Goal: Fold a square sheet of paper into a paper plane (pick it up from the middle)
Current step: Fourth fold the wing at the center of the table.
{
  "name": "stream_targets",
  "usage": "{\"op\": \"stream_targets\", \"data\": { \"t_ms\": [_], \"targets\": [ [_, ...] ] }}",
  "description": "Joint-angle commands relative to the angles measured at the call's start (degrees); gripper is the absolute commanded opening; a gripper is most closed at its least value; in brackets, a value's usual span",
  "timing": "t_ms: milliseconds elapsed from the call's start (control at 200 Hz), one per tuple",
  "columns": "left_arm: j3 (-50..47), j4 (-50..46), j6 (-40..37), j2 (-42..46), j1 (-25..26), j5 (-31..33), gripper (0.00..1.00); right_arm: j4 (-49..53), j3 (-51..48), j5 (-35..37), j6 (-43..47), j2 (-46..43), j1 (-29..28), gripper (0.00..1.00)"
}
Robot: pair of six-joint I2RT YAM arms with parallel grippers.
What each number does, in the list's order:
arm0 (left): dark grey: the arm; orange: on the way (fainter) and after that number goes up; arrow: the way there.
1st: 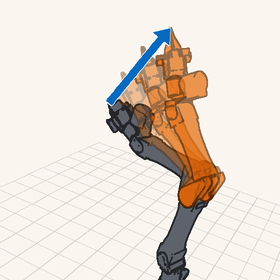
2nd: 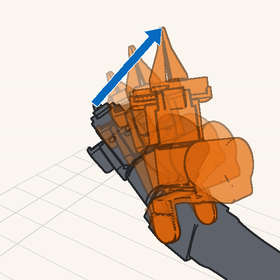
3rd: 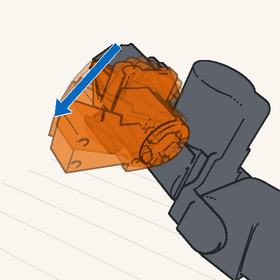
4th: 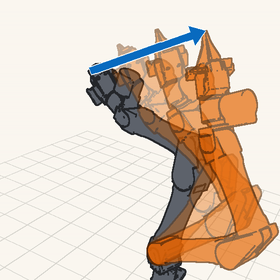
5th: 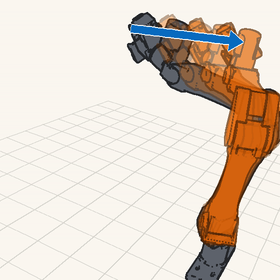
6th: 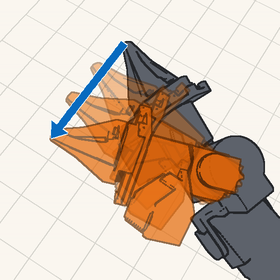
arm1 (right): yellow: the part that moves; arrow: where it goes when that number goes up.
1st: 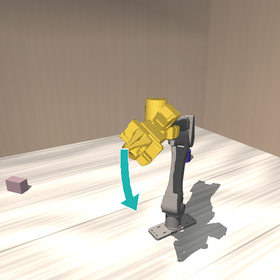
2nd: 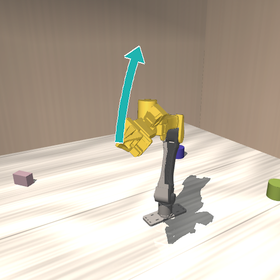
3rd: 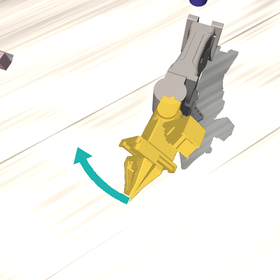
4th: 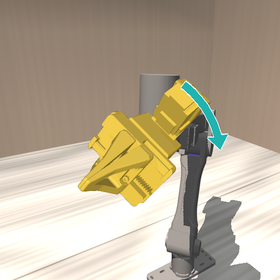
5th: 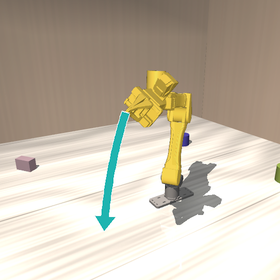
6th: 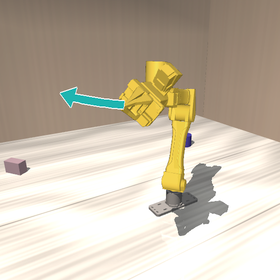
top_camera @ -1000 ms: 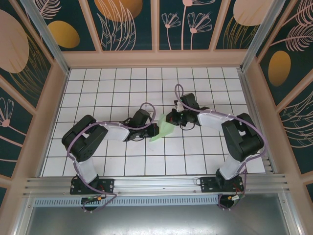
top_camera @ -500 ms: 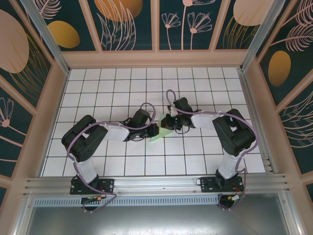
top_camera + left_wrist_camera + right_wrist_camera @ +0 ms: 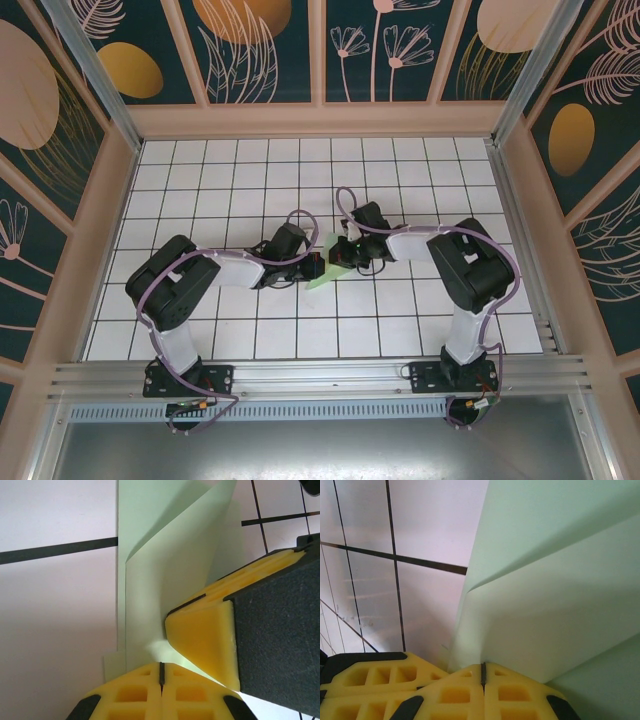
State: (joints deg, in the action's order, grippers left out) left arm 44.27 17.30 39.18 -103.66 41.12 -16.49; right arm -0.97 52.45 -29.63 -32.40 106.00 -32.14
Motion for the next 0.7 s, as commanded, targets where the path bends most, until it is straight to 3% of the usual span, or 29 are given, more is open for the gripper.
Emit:
{"op": "stream_targets", "data": {
  "t_ms": [0, 200, 380, 505, 696],
  "targets": [
    [-2.6, -7.7, -0.7, 0.1, -0.5, 0.3, 0.0, 2.5, 1.7, 7.0, 2.6, 2.1, 3.8, 0.0],
    [-3.5, -7.3, -1.3, 0.4, -0.4, 0.0, 0.0, 2.9, 3.6, 9.2, 4.0, 2.2, 9.1, 0.0],
    [-3.4, -7.7, -2.4, 0.7, -0.7, 0.1, 0.0, -0.2, 0.1, 6.5, 4.2, -6.3, 10.0, 0.0],
    [-3.0, -7.7, -2.6, 0.7, -0.7, 0.2, 0.0, -5.2, -4.7, 1.5, 1.6, -9.7, 8.3, 0.0],
    [-2.4, -7.5, -2.5, 0.2, -0.7, 0.2, 0.0, -5.8, -3.6, 0.1, 0.6, -5.0, 2.2, 0.0]
  ]
}}
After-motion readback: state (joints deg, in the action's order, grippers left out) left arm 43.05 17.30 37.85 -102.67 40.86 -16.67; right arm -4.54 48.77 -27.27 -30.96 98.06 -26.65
